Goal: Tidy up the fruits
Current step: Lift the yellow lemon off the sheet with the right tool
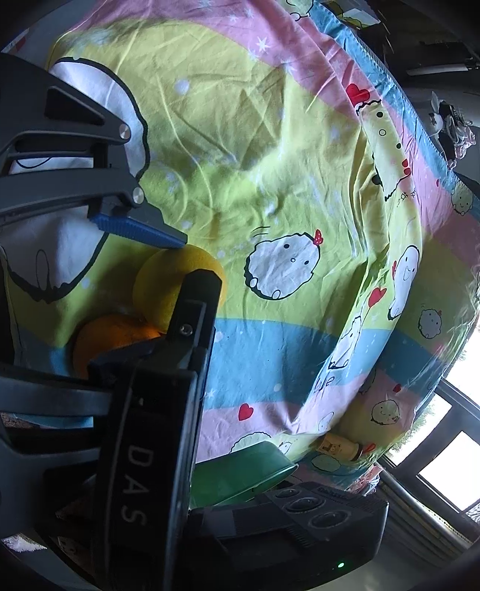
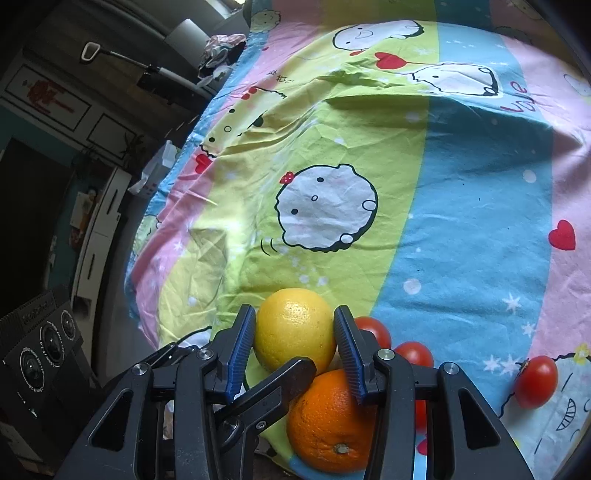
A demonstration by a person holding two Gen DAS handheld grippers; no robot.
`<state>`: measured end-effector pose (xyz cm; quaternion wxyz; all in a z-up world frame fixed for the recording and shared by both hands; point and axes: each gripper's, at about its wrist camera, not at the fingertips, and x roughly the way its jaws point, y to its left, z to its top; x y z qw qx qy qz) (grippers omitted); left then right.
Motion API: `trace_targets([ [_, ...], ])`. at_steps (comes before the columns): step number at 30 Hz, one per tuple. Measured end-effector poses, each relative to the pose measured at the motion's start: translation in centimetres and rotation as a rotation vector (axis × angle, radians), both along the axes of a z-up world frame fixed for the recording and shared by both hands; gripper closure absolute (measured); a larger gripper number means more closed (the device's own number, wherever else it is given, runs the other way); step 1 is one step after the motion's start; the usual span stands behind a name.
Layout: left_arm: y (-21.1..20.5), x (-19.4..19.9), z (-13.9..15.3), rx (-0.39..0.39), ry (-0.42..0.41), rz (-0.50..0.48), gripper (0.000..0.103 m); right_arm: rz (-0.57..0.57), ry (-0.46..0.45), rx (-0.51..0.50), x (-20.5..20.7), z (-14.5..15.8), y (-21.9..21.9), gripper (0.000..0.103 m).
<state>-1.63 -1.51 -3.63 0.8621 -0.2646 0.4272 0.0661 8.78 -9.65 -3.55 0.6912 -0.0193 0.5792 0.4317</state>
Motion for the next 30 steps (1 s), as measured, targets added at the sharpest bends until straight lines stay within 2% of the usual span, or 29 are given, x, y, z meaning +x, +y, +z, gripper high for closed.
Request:
trace_targets([
  [9, -1.2, 2.3, 2.8, 0.061, -0.047, -0.046, 0.057, -0.078, -0.03, 0.075, 1.3, 2.0, -2.1, 0.056],
  [12, -2.5, 3.8, 3.9, 0.111, -0.064, -0.09, 0.057, -0.126, -0.038, 0.108, 2.2, 2.9, -3.4, 0.056],
  [16, -4.2, 6.6, 4.7, 0.125, -0.068, -0.169, 0.057, -0.212, -0.05, 0.133, 3.8, 3.8, -5.7, 0.056],
  [21, -7.1, 10.9, 4.7, 0.156, -0.016, -0.302, 0.057, -0.337, -0.033, 0.131, 6.3, 3.6, -9.0, 0.055],
  [24, -8.5, 13.0, 4.1, 0.144, 0.007, -0.371, 0.056, -0.405, -0.017, 0.124, 7.8, 3.2, -10.9, 0.055],
  [30, -9.6, 14.7, 1.9, 0.135, 0.042, -0.415, 0.056, -0.457, 0.036, 0.062, 9.5, 1.3, -12.0, 0.055],
])
